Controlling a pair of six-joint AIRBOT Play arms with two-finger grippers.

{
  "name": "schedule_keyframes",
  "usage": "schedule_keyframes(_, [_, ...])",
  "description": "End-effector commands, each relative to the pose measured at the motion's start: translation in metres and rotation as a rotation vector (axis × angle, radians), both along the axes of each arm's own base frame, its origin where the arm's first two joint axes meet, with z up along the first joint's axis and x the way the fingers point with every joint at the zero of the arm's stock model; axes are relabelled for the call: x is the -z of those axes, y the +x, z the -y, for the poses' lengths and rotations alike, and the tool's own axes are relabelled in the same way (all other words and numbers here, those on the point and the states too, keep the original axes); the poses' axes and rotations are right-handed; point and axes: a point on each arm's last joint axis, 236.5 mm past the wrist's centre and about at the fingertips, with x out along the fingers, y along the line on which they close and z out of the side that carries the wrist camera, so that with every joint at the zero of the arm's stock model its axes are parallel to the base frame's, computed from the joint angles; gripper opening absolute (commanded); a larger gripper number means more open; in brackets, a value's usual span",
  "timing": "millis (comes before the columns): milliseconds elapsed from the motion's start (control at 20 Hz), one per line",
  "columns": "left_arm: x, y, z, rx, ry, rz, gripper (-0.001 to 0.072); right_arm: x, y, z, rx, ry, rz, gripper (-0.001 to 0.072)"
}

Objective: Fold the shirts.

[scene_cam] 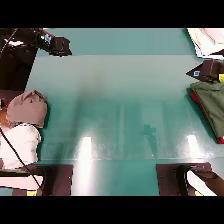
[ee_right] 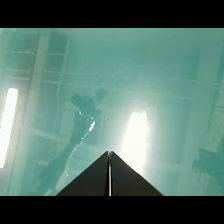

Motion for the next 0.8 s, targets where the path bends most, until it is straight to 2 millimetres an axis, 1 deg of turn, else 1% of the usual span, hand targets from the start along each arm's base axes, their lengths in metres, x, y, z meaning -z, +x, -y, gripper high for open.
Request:
schedule_keyframes(0, [-0.008,0.010,0.002,-0.023,-0.026,0.043,0.0025,0.000,-0.001,-0.001,-0.003,0.000,-0.004,0.0014])
schedule_keyframes(100, [-0.008,0.009,0.002,-0.013,-0.019,0.045,0.0025,0.000,-0.001,0.000,-0.003,-0.001,-0.004,0.0014])
schedule_keyframes(150, [-0.003,0.005,-0.003,-0.015,-0.002,0.022,0.0025,0.000,-0.001,0.000,-0.003,-0.001,-0.004,0.0014])
schedule_keyframes(200, [0.009,-0.005,-0.012,-0.028,0.045,-0.043,0.0024,0.000,-0.001,0.000,-0.003,-0.001,-0.004,0.0014])
schedule_keyframes(250, [0.025,-0.018,-0.031,-0.047,0.133,-0.120,0.0024,0.000,-0.001,0.000,-0.002,-0.001,-0.003,0.0014])
schedule_keyframes(300, [0.041,-0.037,-0.054,-0.061,0.237,-0.213,0.0024,0.000,-0.001,0.000,-0.002,-0.001,-0.003,0.0014])
schedule_keyframes(350, [0.050,-0.051,-0.076,-0.087,0.331,-0.283,0.0024,0.000,-0.001,0.000,-0.003,-0.001,-0.003,0.0014])
schedule_keyframes(400, [0.053,-0.062,-0.097,-0.125,0.410,-0.325,0.0024,0.000,-0.001,0.000,-0.003,-0.002,-0.003,0.0014])
schedule_keyframes(450, [0.051,-0.066,-0.112,-0.166,0.457,-0.322,0.0025,0.000,-0.001,0.000,-0.003,-0.002,-0.003,0.0014])
schedule_keyframes(550, [0.049,-0.078,-0.133,-0.232,0.508,-0.293,0.0025,0.000,-0.001,0.000,-0.020,-0.015,0.007,0.0014])
schedule_keyframes(600, [0.053,-0.087,-0.143,-0.248,0.540,-0.290,0.0025,0.001,-0.001,0.000,-0.024,-0.020,0.011,0.0014])
schedule_keyframes(700, [0.073,-0.114,-0.174,-0.305,0.644,-0.318,0.0028,0.001,-0.001,0.000,-0.028,-0.023,0.013,0.0014])
schedule_keyframes(750, [0.090,-0.129,-0.189,-0.332,0.698,-0.343,0.0275,0.000,-0.001,0.000,-0.028,-0.022,0.014,0.0014])
